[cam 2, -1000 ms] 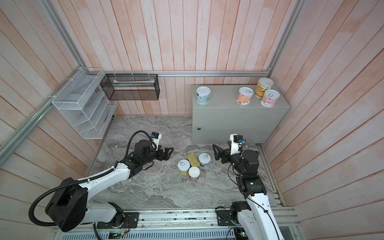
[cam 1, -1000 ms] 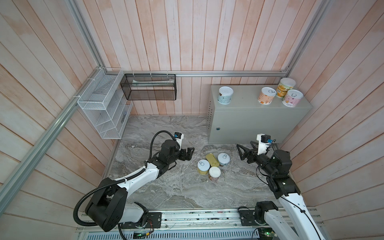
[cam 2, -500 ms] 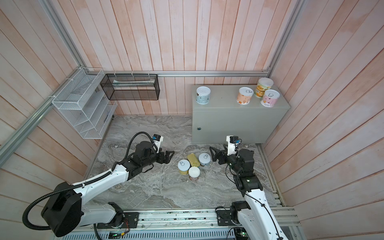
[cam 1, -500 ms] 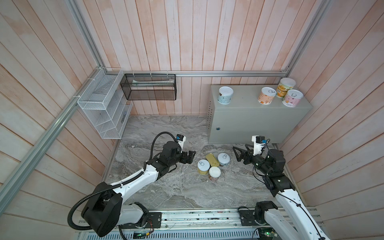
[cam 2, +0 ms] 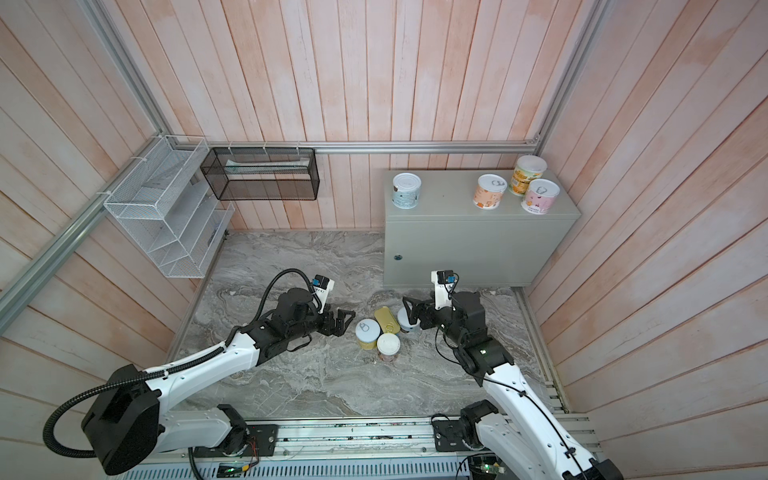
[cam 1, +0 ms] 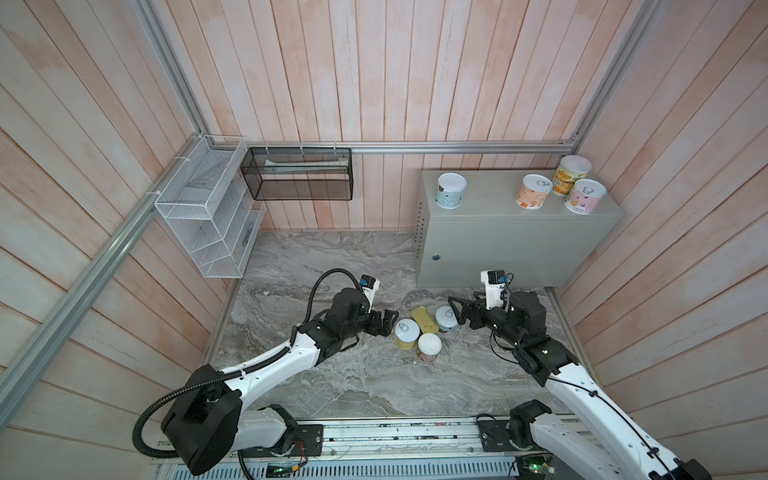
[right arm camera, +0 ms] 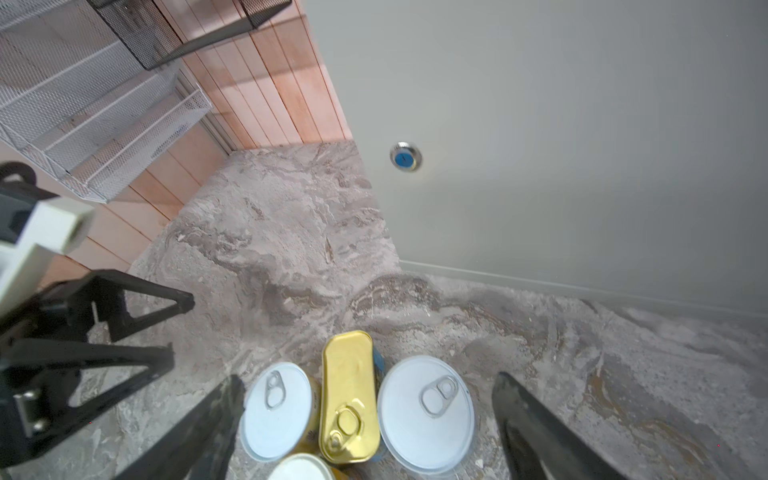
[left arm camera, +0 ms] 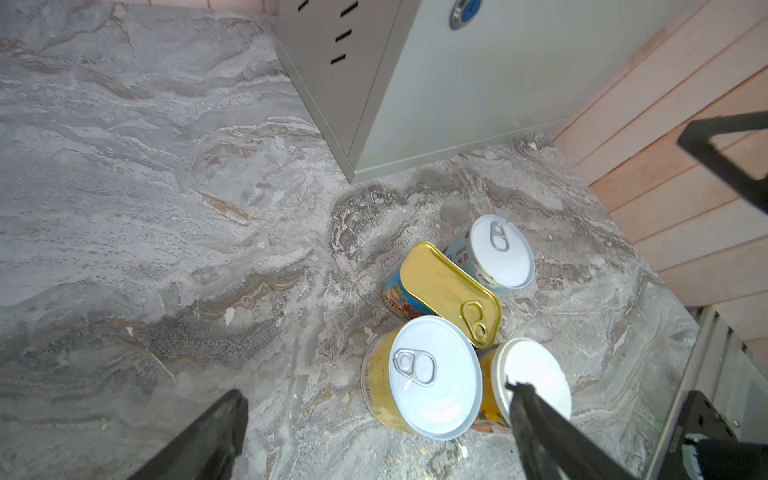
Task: Place and organize the canned foods onto the counter
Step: 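Reach the right gripper to the light-blue can on the cabinet top, then close the right gripper on the light-blue can and lift it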
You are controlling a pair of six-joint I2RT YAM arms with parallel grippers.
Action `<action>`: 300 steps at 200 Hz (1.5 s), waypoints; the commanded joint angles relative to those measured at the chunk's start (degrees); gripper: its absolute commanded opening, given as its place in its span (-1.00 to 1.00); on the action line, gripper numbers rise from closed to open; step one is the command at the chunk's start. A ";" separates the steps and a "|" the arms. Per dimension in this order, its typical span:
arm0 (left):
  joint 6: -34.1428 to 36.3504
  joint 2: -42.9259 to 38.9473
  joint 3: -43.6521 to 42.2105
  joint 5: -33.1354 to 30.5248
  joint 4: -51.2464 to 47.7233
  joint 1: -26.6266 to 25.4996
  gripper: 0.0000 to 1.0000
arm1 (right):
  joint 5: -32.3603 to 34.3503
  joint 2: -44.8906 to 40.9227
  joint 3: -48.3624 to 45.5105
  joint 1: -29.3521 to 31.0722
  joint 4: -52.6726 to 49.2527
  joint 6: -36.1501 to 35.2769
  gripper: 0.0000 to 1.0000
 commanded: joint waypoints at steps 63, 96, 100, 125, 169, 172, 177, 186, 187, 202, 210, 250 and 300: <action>0.83 -3.21 1.44 -4.87 8.67 1.40 1.00 | 12.41 23.50 32.22 0.07 14.96 -10.65 0.87; 0.52 -4.74 -0.42 -4.65 9.93 2.15 0.99 | 7.49 32.36 41.39 -4.86 16.69 -10.27 0.88; 0.40 -4.87 -0.68 -4.52 10.03 2.23 1.00 | 7.22 33.45 42.44 -5.29 16.49 -10.38 0.88; 0.03 -5.59 -2.01 -4.64 10.59 3.03 1.00 | 6.59 39.53 48.89 -6.42 15.50 -13.10 0.88; -0.25 -7.18 -4.37 -4.95 11.13 4.81 1.00 | 3.28 44.24 54.34 -6.85 12.65 -16.23 0.88; -0.27 -7.26 -4.48 -4.95 11.14 4.90 1.00 | 2.92 44.14 54.05 -6.89 12.94 -16.06 0.89; -0.25 -7.35 -4.63 -4.95 11.21 5.09 1.00 | 2.08 43.91 53.56 -6.92 13.48 -15.49 0.89; -0.28 -7.31 -4.85 -4.89 11.39 5.31 1.00 | 0.87 43.73 52.89 -6.94 14.18 -14.78 0.89; -0.26 -7.29 -4.90 -4.87 11.43 5.38 1.00 | 0.70 43.77 52.88 -6.92 14.17 -14.70 0.89; -0.29 -6.93 -5.04 -4.45 11.81 5.86 1.00 | -0.57 44.71 53.68 -6.95 13.13 -14.22 0.91; -0.27 -6.54 -5.12 -4.04 12.07 6.00 1.00 | -0.62 45.58 54.37 -6.95 12.34 -14.26 0.92; -0.23 -5.62 -5.08 -3.10 12.25 6.41 1.00 | 1.31 50.05 58.60 -6.97 9.13 -16.26 0.93; -0.42 -5.96 -5.71 -3.45 12.02 6.86 1.00 | 2.57 55.46 64.79 -6.47 6.20 -19.50 0.91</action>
